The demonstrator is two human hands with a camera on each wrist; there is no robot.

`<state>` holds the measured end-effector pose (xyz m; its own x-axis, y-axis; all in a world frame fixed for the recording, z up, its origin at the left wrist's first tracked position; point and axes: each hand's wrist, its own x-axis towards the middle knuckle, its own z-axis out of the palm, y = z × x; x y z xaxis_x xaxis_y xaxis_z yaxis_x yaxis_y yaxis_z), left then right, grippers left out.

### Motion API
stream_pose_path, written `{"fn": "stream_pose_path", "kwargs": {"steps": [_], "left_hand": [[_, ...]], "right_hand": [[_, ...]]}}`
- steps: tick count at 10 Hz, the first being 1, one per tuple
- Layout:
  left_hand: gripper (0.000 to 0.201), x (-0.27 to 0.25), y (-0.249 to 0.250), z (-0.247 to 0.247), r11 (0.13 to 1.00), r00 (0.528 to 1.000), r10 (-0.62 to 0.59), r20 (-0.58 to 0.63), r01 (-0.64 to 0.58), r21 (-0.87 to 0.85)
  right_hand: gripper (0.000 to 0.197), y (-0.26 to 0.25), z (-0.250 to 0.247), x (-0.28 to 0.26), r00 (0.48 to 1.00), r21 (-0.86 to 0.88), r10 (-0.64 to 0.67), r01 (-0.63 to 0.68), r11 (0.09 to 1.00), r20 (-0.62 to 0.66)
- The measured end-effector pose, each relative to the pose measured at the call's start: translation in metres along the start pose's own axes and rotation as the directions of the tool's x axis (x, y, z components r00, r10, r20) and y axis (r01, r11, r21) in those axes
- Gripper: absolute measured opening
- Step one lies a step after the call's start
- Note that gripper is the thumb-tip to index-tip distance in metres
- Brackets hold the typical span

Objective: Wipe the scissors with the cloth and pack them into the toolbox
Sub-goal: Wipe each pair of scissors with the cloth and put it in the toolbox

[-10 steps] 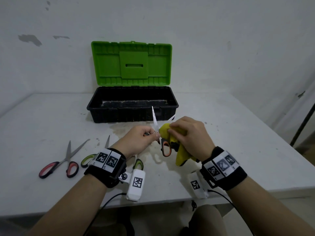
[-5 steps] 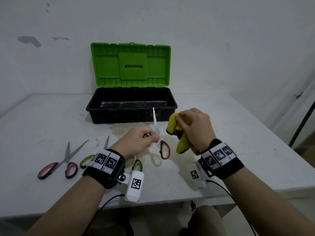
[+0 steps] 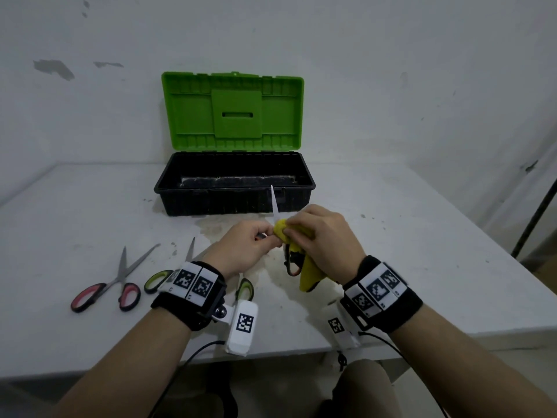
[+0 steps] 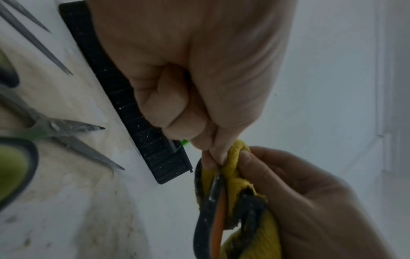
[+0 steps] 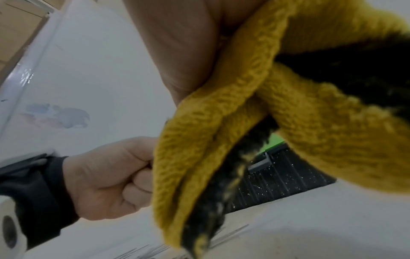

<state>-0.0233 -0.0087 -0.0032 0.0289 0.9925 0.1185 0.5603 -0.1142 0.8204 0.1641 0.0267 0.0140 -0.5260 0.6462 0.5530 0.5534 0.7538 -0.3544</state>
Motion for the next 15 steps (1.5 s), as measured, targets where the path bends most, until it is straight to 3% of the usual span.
{"fn": "stream_pose_path", "kwargs": {"steps": [2, 4, 5, 6, 7, 9, 10, 11, 12, 15], "left_hand": [[0.024, -0.002, -0.002, 0.000, 0.998, 0.998, 0.056, -0.003, -0.056, 0.029], [0.023, -0.003, -0.006, 0.000, 0.998, 0.998, -0.045, 0.031, 0.046, -0.037], [0.011, -0.002, -0.001, 0.001, 0.986, 0.990, -0.133, 0.036, 0.136, -0.097], [0.017, -0.002, 0.004, 0.000, 0.952, 0.984, -0.174, 0.038, 0.177, -0.251], [0.008, -0.003, 0.003, -0.004, 0.920, 0.984, -0.180, 0.010, 0.172, -0.352], [0.015, -0.003, -0.004, -0.005, 0.852, 0.972, -0.206, -0.110, 0.123, -0.508], [0.010, -0.002, -0.002, -0.003, 0.743, 0.968, -0.240, -0.076, 0.133, -0.656], [0.008, -0.002, 0.000, 0.000, 0.543, 0.967, -0.252, 0.017, 0.156, -0.825], [0.006, -0.002, 0.003, 0.001, 0.459, 0.975, -0.208, 0.072, 0.163, -0.874], [0.006, -0.003, 0.004, 0.011, 0.525, 0.968, -0.251, 0.029, 0.161, -0.836]], "right_hand": [[0.015, 0.007, -0.003, 0.007, 0.993, -0.031, 0.085, -0.088, 0.996, -0.076], [0.013, 0.033, -0.020, 0.013, 0.945, -0.035, 0.249, -0.262, 0.964, -0.212], [0.013, 0.034, -0.022, 0.009, 0.943, -0.010, 0.250, -0.258, 0.966, -0.221], [0.012, 0.031, -0.021, 0.004, 0.951, 0.003, 0.233, -0.238, 0.971, -0.200], [0.011, 0.027, -0.021, 0.000, 0.961, -0.016, 0.203, -0.210, 0.978, -0.188], [0.011, 0.020, -0.021, -0.002, 0.970, -0.005, 0.167, -0.171, 0.985, -0.174], [0.012, 0.016, -0.020, -0.002, 0.970, 0.004, 0.167, -0.169, 0.986, -0.175], [0.012, 0.012, -0.018, -0.001, 0.969, 0.014, 0.168, -0.168, 0.986, -0.179], [0.011, 0.009, -0.017, -0.001, 0.969, 0.021, 0.167, -0.166, 0.986, -0.180], [0.013, 0.006, -0.013, -0.003, 0.976, -0.015, 0.154, -0.158, 0.987, -0.152]]}}
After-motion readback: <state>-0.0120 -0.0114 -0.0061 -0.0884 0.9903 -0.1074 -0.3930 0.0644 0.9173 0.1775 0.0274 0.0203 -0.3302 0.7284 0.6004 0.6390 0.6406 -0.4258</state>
